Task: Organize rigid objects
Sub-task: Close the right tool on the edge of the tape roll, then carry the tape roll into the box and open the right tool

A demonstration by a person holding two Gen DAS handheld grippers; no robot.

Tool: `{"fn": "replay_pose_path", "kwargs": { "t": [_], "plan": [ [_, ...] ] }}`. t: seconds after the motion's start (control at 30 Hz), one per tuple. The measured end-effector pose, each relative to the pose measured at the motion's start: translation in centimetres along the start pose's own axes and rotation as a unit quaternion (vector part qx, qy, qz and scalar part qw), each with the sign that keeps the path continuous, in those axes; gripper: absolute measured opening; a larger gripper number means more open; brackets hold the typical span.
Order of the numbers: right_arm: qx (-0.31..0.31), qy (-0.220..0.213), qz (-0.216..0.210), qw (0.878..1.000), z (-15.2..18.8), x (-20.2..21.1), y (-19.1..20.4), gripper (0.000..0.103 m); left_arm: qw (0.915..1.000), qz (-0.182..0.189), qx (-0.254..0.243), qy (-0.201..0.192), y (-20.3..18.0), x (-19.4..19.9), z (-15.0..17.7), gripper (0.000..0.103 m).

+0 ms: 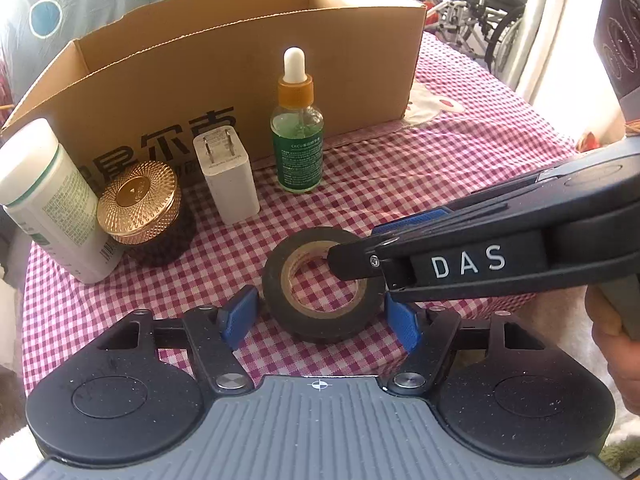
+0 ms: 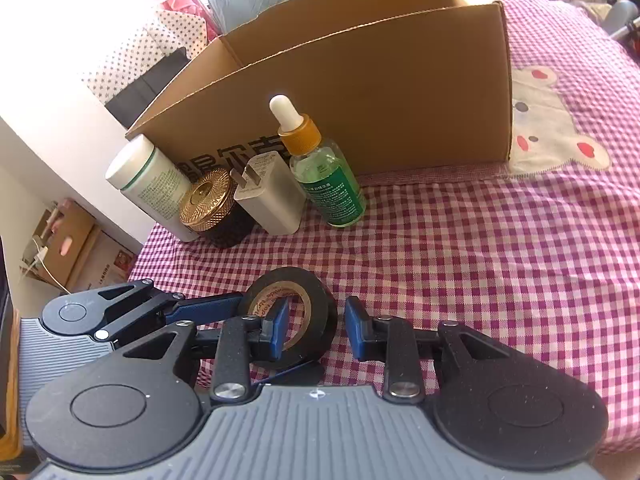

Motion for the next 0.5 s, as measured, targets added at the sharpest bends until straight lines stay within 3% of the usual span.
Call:
{"fn": "replay_pose_path", "kwargs": {
  "t": [0.5],
  "plan": [
    [0.04,-0.009,0.035,0.999,0.54,-0.1,1.07,0.023,0.9996,-0.008,-0.017,-0.023,-0.78,0.46,0.09,0.065]
  ]
}}
Point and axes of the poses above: each gripper's, at about its wrist camera, not at the fingertips, and x roughly against the way its jaws point, y to its left, z to its underside, the point moved 9 cm from there along -x, roughly the way its jaws point, and after that the axes turned 7 degrees about z, right-handed, at the moved point
